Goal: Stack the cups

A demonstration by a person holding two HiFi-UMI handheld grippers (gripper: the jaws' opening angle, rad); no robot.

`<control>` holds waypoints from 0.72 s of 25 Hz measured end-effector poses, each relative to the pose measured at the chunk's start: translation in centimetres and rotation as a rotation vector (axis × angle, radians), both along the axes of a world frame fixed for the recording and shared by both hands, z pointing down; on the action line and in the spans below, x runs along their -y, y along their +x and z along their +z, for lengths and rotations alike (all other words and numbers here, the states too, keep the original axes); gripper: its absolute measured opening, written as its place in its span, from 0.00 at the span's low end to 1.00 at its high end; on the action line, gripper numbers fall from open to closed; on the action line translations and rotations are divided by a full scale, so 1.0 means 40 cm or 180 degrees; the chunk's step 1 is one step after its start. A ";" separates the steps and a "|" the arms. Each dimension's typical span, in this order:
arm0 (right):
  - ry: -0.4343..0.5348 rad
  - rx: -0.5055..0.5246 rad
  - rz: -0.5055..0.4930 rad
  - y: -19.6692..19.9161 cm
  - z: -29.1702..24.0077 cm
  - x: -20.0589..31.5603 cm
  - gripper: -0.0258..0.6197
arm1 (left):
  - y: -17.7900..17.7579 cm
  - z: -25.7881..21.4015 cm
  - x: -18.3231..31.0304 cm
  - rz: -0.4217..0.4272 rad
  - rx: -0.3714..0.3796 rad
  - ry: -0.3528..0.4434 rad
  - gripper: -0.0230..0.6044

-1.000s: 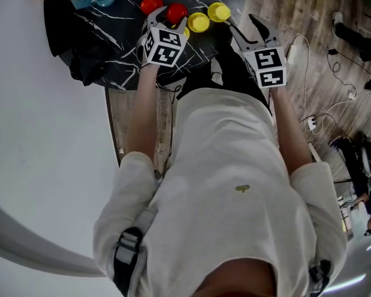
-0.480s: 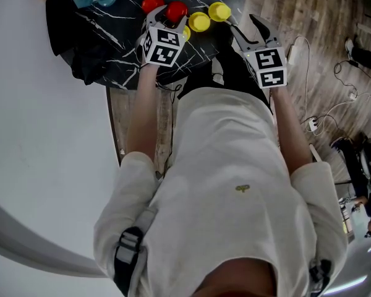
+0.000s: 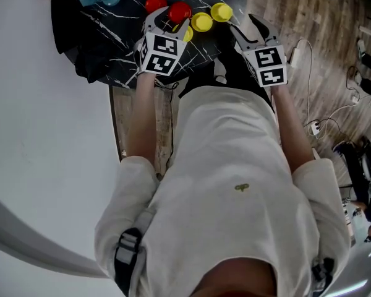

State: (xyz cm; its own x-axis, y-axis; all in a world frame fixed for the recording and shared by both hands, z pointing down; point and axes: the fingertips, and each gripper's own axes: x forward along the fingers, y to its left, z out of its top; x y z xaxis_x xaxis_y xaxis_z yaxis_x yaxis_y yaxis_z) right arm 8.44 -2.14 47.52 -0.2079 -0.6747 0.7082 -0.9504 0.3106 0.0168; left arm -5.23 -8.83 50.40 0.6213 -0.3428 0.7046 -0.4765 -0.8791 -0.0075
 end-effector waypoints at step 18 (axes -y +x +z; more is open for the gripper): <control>0.0010 0.0036 -0.0015 -0.026 -0.006 0.024 0.42 | 0.030 -0.054 -0.121 0.0749 0.0095 -0.0175 0.37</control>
